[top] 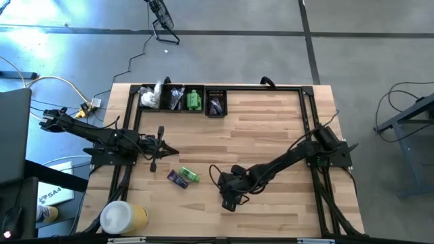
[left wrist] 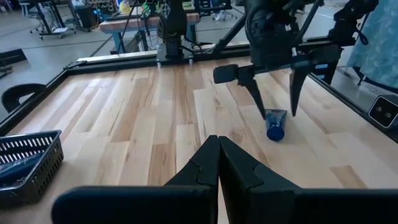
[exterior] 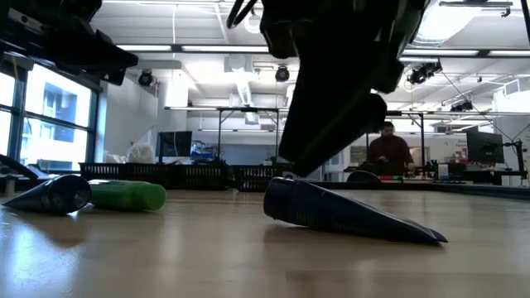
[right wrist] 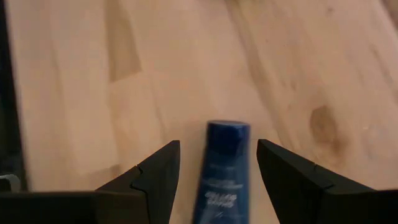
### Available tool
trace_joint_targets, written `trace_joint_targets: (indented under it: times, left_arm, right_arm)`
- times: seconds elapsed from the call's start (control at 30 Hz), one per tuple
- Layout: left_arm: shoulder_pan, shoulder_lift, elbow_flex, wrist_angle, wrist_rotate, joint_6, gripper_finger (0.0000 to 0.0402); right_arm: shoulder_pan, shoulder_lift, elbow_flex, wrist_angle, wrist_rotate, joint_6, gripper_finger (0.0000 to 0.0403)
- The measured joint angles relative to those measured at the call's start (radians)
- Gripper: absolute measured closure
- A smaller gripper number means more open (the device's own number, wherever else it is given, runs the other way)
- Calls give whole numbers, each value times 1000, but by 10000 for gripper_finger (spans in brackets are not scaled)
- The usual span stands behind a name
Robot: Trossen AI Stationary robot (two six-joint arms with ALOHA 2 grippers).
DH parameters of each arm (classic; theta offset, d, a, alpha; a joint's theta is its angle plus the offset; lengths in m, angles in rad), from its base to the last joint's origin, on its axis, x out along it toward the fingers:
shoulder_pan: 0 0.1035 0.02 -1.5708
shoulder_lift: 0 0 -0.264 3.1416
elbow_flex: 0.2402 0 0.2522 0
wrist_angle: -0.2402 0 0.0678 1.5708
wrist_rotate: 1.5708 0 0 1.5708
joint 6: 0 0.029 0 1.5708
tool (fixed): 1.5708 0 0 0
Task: Pick & Place Travel size toiletries
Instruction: Put the shave cream into the right black bin
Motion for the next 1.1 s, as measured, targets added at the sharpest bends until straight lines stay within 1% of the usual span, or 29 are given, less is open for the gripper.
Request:
trace_joint_targets:
  times: [0.17, 0.23, 0.63, 0.77, 1.0, 1.1]
  left_arm:
    - [0, 0, 0, -7, -1, 0, 402]
    - [0, 0, 0, -7, -1, 0, 401]
    - [0, 0, 0, -7, -2, 0, 402]
    - [0, 0, 0, -11, -2, 0, 402]
    - [0, 0, 2, -41, -2, -15, 402]
    - [0, 0, 2, -40, -2, -25, 402]
  right_arm:
    - [0, 8, 0, 1, 61, -1, 197]
    - [-2, 8, 0, 0, 68, -2, 197]
    - [-2, 8, -1, 3, 72, 0, 197]
    - [-2, 26, -4, 8, 74, 0, 197]
    - [-2, 61, -1, 61, 44, 3, 197]
    - [0, 68, -5, 49, 41, 1, 197]
